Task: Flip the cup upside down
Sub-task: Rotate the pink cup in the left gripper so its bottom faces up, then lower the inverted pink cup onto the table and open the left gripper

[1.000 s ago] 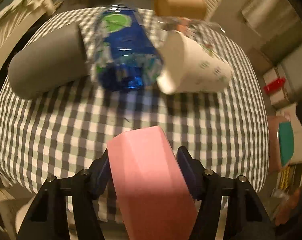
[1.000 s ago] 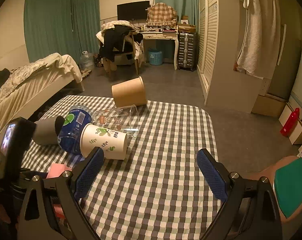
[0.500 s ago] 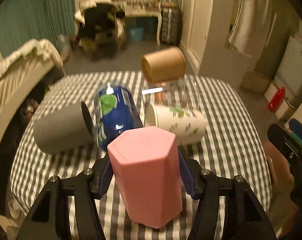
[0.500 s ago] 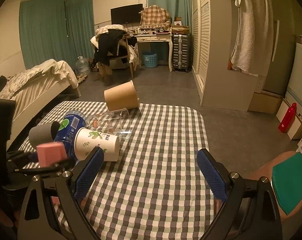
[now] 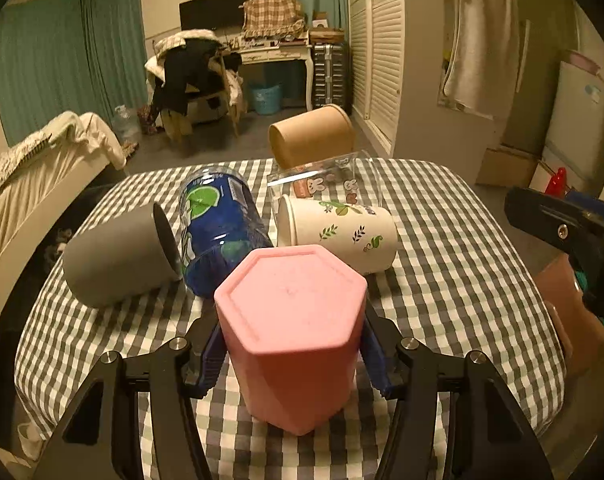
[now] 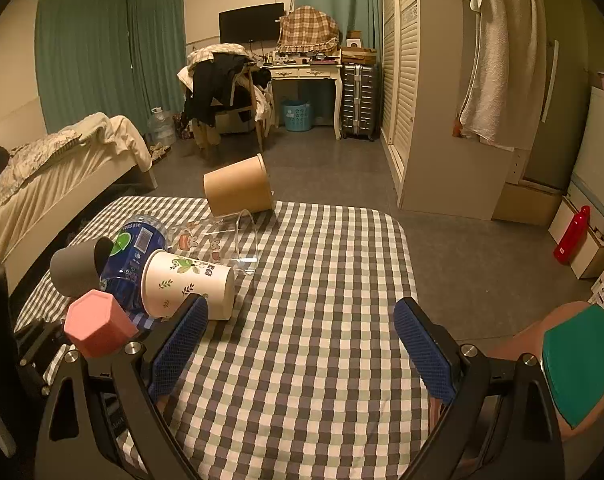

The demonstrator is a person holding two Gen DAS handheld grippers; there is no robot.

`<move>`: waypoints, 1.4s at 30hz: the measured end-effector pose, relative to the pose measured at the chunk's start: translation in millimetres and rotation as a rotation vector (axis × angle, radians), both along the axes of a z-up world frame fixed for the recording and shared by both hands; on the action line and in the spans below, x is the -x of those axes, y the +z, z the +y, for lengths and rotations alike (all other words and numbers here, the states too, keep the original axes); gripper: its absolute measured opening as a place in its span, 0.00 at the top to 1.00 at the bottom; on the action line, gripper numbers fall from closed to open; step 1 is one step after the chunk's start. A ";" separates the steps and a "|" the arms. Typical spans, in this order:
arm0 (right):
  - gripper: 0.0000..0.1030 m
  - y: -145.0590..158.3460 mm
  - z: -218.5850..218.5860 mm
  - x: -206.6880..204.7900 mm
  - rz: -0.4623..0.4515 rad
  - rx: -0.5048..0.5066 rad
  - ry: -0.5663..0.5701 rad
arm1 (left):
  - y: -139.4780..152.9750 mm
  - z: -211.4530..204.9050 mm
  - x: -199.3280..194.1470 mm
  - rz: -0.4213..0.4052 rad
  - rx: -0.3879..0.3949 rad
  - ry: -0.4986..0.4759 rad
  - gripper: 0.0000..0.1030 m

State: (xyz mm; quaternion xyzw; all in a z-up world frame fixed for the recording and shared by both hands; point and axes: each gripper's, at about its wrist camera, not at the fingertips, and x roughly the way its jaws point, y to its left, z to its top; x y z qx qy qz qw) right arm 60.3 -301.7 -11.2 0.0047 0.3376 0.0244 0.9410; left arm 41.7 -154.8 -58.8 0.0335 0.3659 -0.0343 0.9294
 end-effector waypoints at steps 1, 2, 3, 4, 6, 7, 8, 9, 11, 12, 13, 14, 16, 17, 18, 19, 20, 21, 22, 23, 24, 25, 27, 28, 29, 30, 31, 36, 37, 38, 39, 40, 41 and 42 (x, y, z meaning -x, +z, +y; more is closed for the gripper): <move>0.08 -0.4 0.3 0.0 0.001 0.003 -0.001 | 0.9 1.0 -1.5 -0.002 0.006 0.003 0.43; 0.08 -0.6 0.5 0.2 0.001 0.006 -0.001 | 2.0 2.3 -3.6 -0.005 0.016 0.008 0.43; 0.08 -0.7 0.2 0.2 0.000 0.009 -0.002 | 3.2 3.9 -5.8 -0.008 0.025 0.009 0.43; 0.08 -0.8 -0.3 0.2 0.000 0.010 -0.004 | 5.3 4.0 -9.6 -0.012 0.037 0.009 0.43; 0.08 -0.9 -2.2 -0.1 0.000 0.010 -0.012 | 6.4 3.6 -16.7 -0.027 0.048 0.012 0.43; 0.08 -1.3 -3.4 -0.4 0.000 0.008 -0.015 | 6.4 3.4 -18.6 -0.034 0.048 0.010 0.43; 0.08 -1.5 -4.8 -0.6 0.001 0.007 -0.019 | 5.8 2.6 -20.0 -0.045 0.044 0.007 0.43; 0.08 -1.9 -5.2 -0.8 0.003 0.007 -0.020 | 5.9 2.3 -20.7 -0.049 0.039 0.005 0.43; 0.08 -2.5 -5.8 -1.0 0.005 0.010 -0.022 | 5.4 -0.6 -20.2 -0.054 0.022 -0.002 0.43; 0.08 -3.0 -5.9 -1.3 0.006 0.012 -0.023 | 5.3 -2.1 -19.1 -0.055 0.011 -0.009 0.43; 0.08 -3.1 -5.9 -1.4 0.007 0.013 -0.024 | 4.9 -2.7 -18.3 -0.055 0.011 -0.013 0.42; 0.08 -3.2 -5.8 -1.5 0.007 0.014 -0.024 | 4.3 -2.8 -17.2 -0.053 0.015 -0.017 0.42; 0.08 -2.9 -5.9 -0.9 0.004 0.016 -0.025 | 2.3 -1.9 -15.7 -0.042 0.032 -0.024 0.40; 0.08 -2.6 -6.1 -0.4 0.003 0.018 -0.026 | 1.3 -1.0 -14.5 -0.037 0.038 -0.021 0.39; 0.08 -2.1 -6.5 0.4 0.000 0.019 -0.028 | 0.5 0.2 -13.8 -0.029 0.042 -0.014 0.35; 0.08 -1.5 -7.3 1.5 -0.001 0.021 -0.030 | 0.3 1.8 -12.2 -0.027 0.042 -0.010 0.30; 0.08 -1.3 -7.8 2.6 -0.003 0.022 -0.032 | 1.5 3.3 -9.5 -0.031 0.042 -0.004 0.29; 0.08 -1.0 -8.8 3.5 -0.003 0.024 -0.035 | 2.7 3.5 -7.5 -0.037 0.043 -0.002 0.28; 0.08 -0.7 -9.9 4.7 -0.004 0.027 -0.040 | 5.8 4.6 -4.9 -0.045 0.043 -0.001 0.28; 0.08 -0.3 -10.9 5.7 -0.004 0.028 -0.044 | 7.4 4.6 -3.3 -0.048 0.042 -0.001 0.27; 0.08 0.0 -12.3 6.6 -0.005 0.029 -0.047 | 10.8 5.2 -1.3 -0.054 0.038 0.003 0.25; 0.08 0.7 -13.7 7.4 -0.006 0.029 -0.050 | 13.2 5.3 0.3 -0.060 0.036 0.006 0.24; 0.08 2.7 -16.2 9.8 -0.014 0.020 -0.051 | 19.8 7.8 4.1 -0.076 0.039 0.009 0.23; 0.08 4.0 -17.9 11.3 -0.019 0.009 -0.049 | 24.0 8.7 5.7 -0.083 0.041 0.010 0.23; 0.08 5.1 -19.2 12.4 -0.025 0.002 -0.048 | 28.8 9.7 7.6 -0.091 0.044 0.014 0.23; 0.08 7.2 -20.7 14.9 -0.035 -0.007 -0.046 | 32.8 10.8 9.2 -0.099 0.047 0.016 0.23; 0.08 8.8 -22.7 17.4 -0.042 -0.014 -0.045 | 38.0 12.0 11.4 -0.110 0.053 0.017 0.23; 0.08 19.8 -28.5 32.1 -0.090 -0.055 -0.025 | 66.6 18.7 30.9 -0.180 0.087 0.016 0.23; 0.08 21.9 -28.3 34.0 -0.098 -0.057 -0.021 | 72.4 20.6 36.2 -0.197 0.092 0.015 0.23; 0.08 24.4 -28.3 37.4 -0.110 -0.062 -0.016 | 77.7 22.7 40.9 -0.214 0.095 0.015 0.23; 0.08 26.1 -28.4 39.8 -0.117 -0.065 -0.013 | 82.7 24.6 46.4 -0.229 0.095 0.017 0.22; 0.08 28.5 -28.2 43.1 -0.126 -0.070 -0.008 | 88.2 27.6 53.5 -0.248 0.095 0.021 0.20; 0.08 31.1 -27.6 46.9 -0.136 -0.072 -0.003 | 92.7 30.1 58.9 -0.264 0.096 0.024 0.20; 0.08 33.8 -26.3 51.2 -0.150 -0.069 0.003 | 97.3 34.2 67.6 -0.284 0.097 0.026 0.20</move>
